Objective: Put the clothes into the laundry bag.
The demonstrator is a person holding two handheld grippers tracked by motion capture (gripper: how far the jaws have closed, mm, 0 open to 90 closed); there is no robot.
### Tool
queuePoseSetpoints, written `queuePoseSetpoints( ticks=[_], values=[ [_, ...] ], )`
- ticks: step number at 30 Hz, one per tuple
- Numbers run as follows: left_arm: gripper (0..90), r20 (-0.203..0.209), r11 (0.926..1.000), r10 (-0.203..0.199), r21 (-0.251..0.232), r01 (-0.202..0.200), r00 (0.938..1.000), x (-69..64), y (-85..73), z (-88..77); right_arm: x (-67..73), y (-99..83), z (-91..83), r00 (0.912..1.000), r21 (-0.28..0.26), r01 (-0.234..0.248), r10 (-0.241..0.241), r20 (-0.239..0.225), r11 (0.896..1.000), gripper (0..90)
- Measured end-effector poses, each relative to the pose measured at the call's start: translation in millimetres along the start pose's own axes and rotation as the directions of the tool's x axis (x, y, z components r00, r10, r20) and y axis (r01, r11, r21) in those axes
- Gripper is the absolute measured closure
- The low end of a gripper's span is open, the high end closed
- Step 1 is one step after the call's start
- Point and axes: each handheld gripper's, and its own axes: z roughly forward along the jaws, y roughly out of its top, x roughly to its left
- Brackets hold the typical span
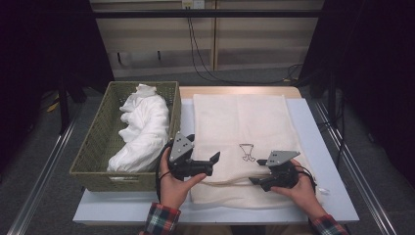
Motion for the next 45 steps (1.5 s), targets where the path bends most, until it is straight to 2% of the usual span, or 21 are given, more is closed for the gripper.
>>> queuePoseSetpoints(
  ticks=[3,8,9,10,11,15,16,21,23,26,27,29,32,33,36,37,39,45],
  values=[
    [1.6,0.005,0.9999,-0.010,0.003,0.010,0.9999,-1.2,-0.4,0.3,0.4,-0.2,0.4,0.9999,0.005,0.015,-0.015,-0.003,1.000,31.6],
    [1.6,-0.001,0.9999,-0.014,-0.004,0.014,0.9999,-3.4,0.0,-0.9,-0.8,-0.1,1.2,1.0000,0.001,-0.006,0.006,0.003,1.000,39.1],
    [1.6,0.003,1.0000,0.004,-0.003,-0.004,1.0000,-2.4,0.8,-1.3,-0.7,0.0,1.4,1.0000,0.002,-0.007,0.007,0.004,1.000,40.6],
    [1.6,0.003,1.0000,0.004,-0.003,-0.004,1.0000,-2.4,0.8,-1.3,-0.7,0.0,1.4,1.0000,0.002,-0.007,0.007,0.004,1.000,40.6],
    [1.6,0.001,1.0000,0.008,0.000,-0.008,1.0000,-2.4,1.3,-1.3,-0.5,0.2,1.2,1.0000,0.000,-0.005,0.005,-0.005,1.000,46.9],
    [1.7,0.016,1.0000,0.005,-0.006,-0.004,0.9999,-3.5,1.5,2.1,-0.4,0.2,1.3,1.0000,-0.001,0.003,-0.003,-0.007,1.000,48.4],
    [1.7,0.016,1.0000,0.006,-0.004,-0.006,0.9999,-3.8,1.3,2.8,-0.8,0.6,1.2,0.9999,0.004,-0.011,0.011,-0.004,1.000,50.9],
    [1.7,0.012,0.9999,0.010,0.013,-0.010,0.9999,-5.0,-0.4,5.0,-0.6,1.9,1.7,0.9999,0.006,-0.008,0.008,-0.008,1.000,59.6],
    [1.7,0.018,1.0000,0.002,0.006,-0.002,0.9998,-5.6,-1.2,4.6,-0.4,3.8,2.5,0.9999,0.008,0.010,-0.010,-0.010,1.000,65.5],
    [1.8,0.013,1.0000,-0.006,0.004,0.006,0.9999,-5.5,-0.6,3.8,2.1,6.6,3.4,0.9995,0.020,0.030,-0.029,-0.011,0.999,68.8],
    [1.8,0.011,1.0000,0.007,0.004,-0.007,0.9999,-5.3,1.3,3.2,2.5,6.7,3.4,0.9993,0.019,0.035,-0.035,-0.015,0.999,73.2],
    [1.9,0.020,1.0000,0.007,-0.003,-0.007,0.9998,-6.5,1.6,4.5,3.7,6.2,3.0,0.9997,0.020,0.023,-0.023,-0.008,1.000,74.5],
    [1.9,0.021,1.0000,0.007,0.005,-0.007,0.9998,-7.5,0.2,5.7,4.0,5.9,3.1,0.9994,0.018,0.032,-0.032,-0.009,0.999,75.7],
    [1.9,0.017,0.9999,0.000,0.011,0.000,0.9999,-8.4,-2.2,6.8,4.4,6.2,3.4,0.9998,0.018,0.022,-0.022,-0.004,1.000,80.4],
    [1.9,0.021,0.9999,0.003,0.017,-0.004,0.9998,-8.5,-5.2,7.5,4.6,7.3,4.3,0.9998,0.022,0.019,-0.019,-0.007,1.000,82.4],
    [2.1,0.023,0.9998,-0.001,0.022,0.000,0.9997,-9.8,-6.6,8.9,4.1,8.4,4.7,1.0000,0.027,-0.009,0.009,-0.004,1.000,83.2],
    [2.1,0.031,0.9994,0.015,0.030,-0.016,0.9994,-10.0,-6.9,9.6,0.3,6.7,6.1,0.9974,0.012,-0.068,0.068,-0.025,0.998,84.5],
    [2.2,0.032,0.9995,0.014,0.027,-0.014,0.9994,-12.3,-5.4,11.3,4.1,6.5,5.6,0.9996,0.014,-0.029,0.029,-0.004,0.999,85.2]
  ],
)
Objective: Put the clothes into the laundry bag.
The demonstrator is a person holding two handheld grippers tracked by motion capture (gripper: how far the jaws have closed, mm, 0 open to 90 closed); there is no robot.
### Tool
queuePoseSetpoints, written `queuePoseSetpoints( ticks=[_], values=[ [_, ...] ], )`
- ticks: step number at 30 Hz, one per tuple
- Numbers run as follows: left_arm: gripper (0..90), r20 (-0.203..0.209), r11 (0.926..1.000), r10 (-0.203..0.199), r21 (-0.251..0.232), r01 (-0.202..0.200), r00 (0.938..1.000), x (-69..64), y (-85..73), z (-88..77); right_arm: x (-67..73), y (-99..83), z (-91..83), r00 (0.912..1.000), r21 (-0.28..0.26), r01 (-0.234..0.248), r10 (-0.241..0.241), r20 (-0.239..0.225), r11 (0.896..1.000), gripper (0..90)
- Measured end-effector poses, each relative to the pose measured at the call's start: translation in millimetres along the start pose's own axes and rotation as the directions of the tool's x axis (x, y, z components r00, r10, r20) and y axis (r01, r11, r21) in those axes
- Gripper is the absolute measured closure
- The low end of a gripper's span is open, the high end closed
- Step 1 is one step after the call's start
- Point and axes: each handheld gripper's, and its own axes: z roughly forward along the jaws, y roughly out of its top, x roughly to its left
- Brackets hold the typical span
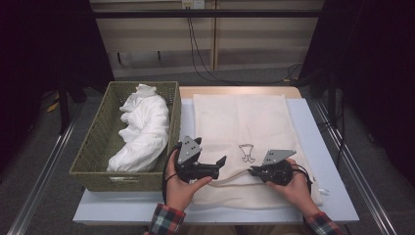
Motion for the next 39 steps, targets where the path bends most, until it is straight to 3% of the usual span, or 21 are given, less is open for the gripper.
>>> queuePoseSetpoints(
  ticks=[9,12,17,20,24,39],
  values=[
    [2.4,-0.006,1.0000,-0.003,0.009,0.003,1.0000,-0.4,-1.5,-0.7,1.1,0.1,0.2,0.9992,-0.004,0.038,-0.038,0.011,0.999,87.6],
    [2.7,0.005,1.0000,-0.007,-0.003,0.007,1.0000,0.3,-1.6,-3.2,0.5,-0.4,0.6,0.9999,-0.011,0.005,-0.005,0.016,1.000,87.6],
    [2.7,-0.007,1.0000,-0.008,0.000,0.008,0.9999,-0.5,-0.1,-4.2,0.7,-0.1,-0.4,0.9998,-0.012,0.004,-0.004,0.017,1.000,87.7],
    [2.7,0.006,0.9999,-0.012,-0.008,0.012,0.9999,-0.8,0.8,-2.6,0.1,2.8,-4.2,0.9998,-0.023,0.008,-0.008,0.017,1.000,88.0],
    [2.7,0.004,1.0000,-0.006,-0.004,0.006,1.0000,-1.7,1.4,0.5,-3.6,8.4,-11.2,0.9999,-0.066,-0.013,0.013,0.003,0.998,88.1],
    [2.8,-0.005,0.9999,-0.010,-0.002,0.010,0.9999,2.2,2.2,-3.8,-14.2,27.7,-19.7,0.9999,-0.084,-0.012,0.012,0.000,0.996,88.4]
  ],
)
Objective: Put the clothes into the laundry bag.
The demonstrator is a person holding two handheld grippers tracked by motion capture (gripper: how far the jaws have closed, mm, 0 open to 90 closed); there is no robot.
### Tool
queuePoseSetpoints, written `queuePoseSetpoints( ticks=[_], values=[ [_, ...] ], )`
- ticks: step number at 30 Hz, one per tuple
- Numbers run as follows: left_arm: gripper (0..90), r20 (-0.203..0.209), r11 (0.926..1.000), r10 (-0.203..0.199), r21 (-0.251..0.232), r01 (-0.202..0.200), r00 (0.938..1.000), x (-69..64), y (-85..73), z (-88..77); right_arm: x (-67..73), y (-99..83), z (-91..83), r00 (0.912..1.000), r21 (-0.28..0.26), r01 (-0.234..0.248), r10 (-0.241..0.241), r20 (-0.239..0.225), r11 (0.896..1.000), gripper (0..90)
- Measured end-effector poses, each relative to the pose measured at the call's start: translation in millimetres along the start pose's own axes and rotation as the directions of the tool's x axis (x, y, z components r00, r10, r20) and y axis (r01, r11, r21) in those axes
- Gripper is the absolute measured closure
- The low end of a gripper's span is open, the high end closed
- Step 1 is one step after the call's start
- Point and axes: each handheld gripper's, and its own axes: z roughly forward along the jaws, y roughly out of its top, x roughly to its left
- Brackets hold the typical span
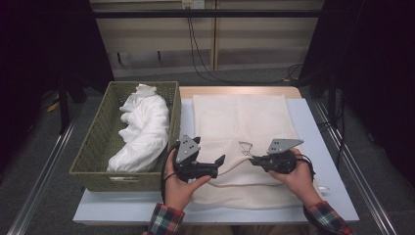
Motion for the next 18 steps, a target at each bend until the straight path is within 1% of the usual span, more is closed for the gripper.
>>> queuePoseSetpoints(
  ticks=[2,3,4,6,7,8,9,10,11,12,13,15,16,17,18],
  values=[
    [2.8,0.000,1.0000,0.004,0.002,-0.004,1.0000,-0.5,0.1,-0.3,-0.4,3.6,-1.7,0.9999,-0.008,0.010,-0.010,0.006,1.000,88.4],
    [2.9,0.006,1.0000,0.006,0.000,-0.006,1.0000,-0.6,0.4,-0.4,-0.1,4.9,-2.2,0.9999,-0.006,0.013,-0.013,0.008,1.000,88.4],
    [2.9,0.004,1.0000,-0.001,-0.003,0.001,1.0000,-1.5,0.8,-0.3,0.2,6.5,-2.6,0.9998,-0.004,0.019,-0.019,0.008,1.000,88.4],
    [2.9,0.011,0.9999,0.005,-0.010,-0.005,0.9999,-1.7,1.6,-0.2,0.5,10.0,-3.8,0.9996,0.004,0.025,-0.025,0.014,1.000,88.5],
    [2.9,0.013,0.9999,-0.001,-0.015,0.001,0.9999,-2.5,1.9,0.2,0.1,13.8,-5.1,0.9994,0.003,0.027,-0.027,0.020,1.000,88.5],
    [2.9,0.008,0.9999,0.005,-0.009,-0.005,1.0000,-3.1,2.5,0.2,0.1,13.8,-5.1,0.9994,0.003,0.027,-0.027,0.020,1.000,88.5],
    [2.9,0.019,0.9999,0.010,-0.014,-0.009,0.9998,-3.1,2.5,0.6,-0.5,16.0,-5.8,0.9993,-0.002,0.033,-0.033,0.017,0.999,88.5],
    [2.9,0.017,0.9999,0.011,-0.010,-0.011,0.9998,-3.3,2.5,0.5,-0.9,18.0,-6.7,0.9993,-0.004,0.032,-0.032,0.018,0.999,88.6],
    [2.9,0.023,0.9999,0.008,-0.013,-0.008,0.9997,-3.1,2.2,0.6,-1.8,19.9,-7.4,0.9992,-0.009,0.037,-0.037,0.013,0.999,88.6],
    [2.9,0.012,0.9999,0.009,-0.009,-0.009,0.9999,-3.1,2.2,0.5,-1.7,21.2,-7.7,0.9993,-0.010,0.034,-0.033,0.017,0.999,88.6],
    [2.9,0.018,0.9999,0.009,-0.011,-0.009,0.9998,-2.8,2.3,1.0,-2.0,23.0,-7.8,0.9992,-0.014,0.037,-0.037,0.014,0.999,88.6],
    [2.9,0.013,1.0000,0.003,-0.005,-0.003,0.9999,-4.2,3.4,2.2,-2.4,24.9,-7.7,0.9991,-0.013,0.039,-0.039,0.015,0.999,88.6],
    [2.9,0.019,0.9999,0.002,-0.011,-0.002,0.9998,-4.9,3.8,3.5,-2.7,25.5,-7.6,0.9993,-0.014,0.035,-0.035,0.011,0.999,88.6],
    [2.9,0.018,0.9999,0.008,-0.007,-0.008,0.9998,-5.6,4.7,4.3,-3.2,26.0,-7.4,0.9993,-0.014,0.035,-0.035,0.008,0.999,88.6],
    [2.9,0.024,0.9999,0.011,-0.013,-0.011,0.9997,-6.0,5.1,5.5,-3.6,26.5,-7.3,0.9992,-0.014,0.037,-0.037,0.012,0.999,88.7]
  ],
)
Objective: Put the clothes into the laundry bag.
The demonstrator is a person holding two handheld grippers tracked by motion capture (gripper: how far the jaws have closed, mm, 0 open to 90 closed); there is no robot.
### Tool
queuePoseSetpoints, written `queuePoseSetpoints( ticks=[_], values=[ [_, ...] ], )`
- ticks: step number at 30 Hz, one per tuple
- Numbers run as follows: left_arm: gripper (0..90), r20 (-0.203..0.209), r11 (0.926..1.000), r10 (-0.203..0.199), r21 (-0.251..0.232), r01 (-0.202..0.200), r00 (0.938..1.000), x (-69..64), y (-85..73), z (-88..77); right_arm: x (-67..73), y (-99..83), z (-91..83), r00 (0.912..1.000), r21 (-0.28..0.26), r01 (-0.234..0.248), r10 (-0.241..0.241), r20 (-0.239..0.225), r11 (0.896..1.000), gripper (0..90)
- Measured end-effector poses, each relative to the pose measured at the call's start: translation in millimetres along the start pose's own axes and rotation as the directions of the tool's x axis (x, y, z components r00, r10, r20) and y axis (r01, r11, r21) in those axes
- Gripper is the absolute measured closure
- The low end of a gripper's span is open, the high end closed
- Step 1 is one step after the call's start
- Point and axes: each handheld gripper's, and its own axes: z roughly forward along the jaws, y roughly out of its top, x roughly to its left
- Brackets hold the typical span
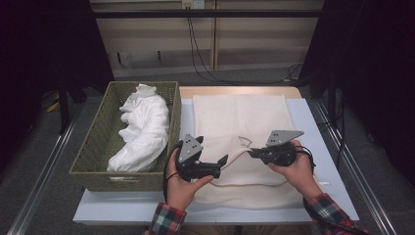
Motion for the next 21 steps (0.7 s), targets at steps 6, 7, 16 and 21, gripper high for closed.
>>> queuePoseSetpoints(
  ticks=[6,7,16,21],
  values=[
    [2.9,0.005,0.9999,-0.001,0.011,0.001,1.0000,0.4,-0.1,5.1,-2.3,2.1,-0.5,1.0000,-0.008,-0.007,0.007,0.003,1.000,88.7],
    [2.9,0.004,0.9999,-0.005,0.012,0.005,1.0000,-0.1,-0.6,5.2,-3.2,3.1,1.0,0.9998,-0.014,-0.021,0.021,-0.004,1.000,88.6],
    [2.9,-0.002,0.9999,-0.010,0.003,0.010,1.0000,1.3,-0.2,0.2,-4.9,16.2,7.7,1.0000,-0.002,-0.002,0.002,-0.008,1.000,88.6],
    [2.9,-0.001,0.9999,-0.008,0.012,0.008,1.0000,1.5,-2.3,-0.3,-5.3,23.7,8.1,0.9999,-0.005,0.009,-0.009,-0.013,1.000,88.7]
  ],
)
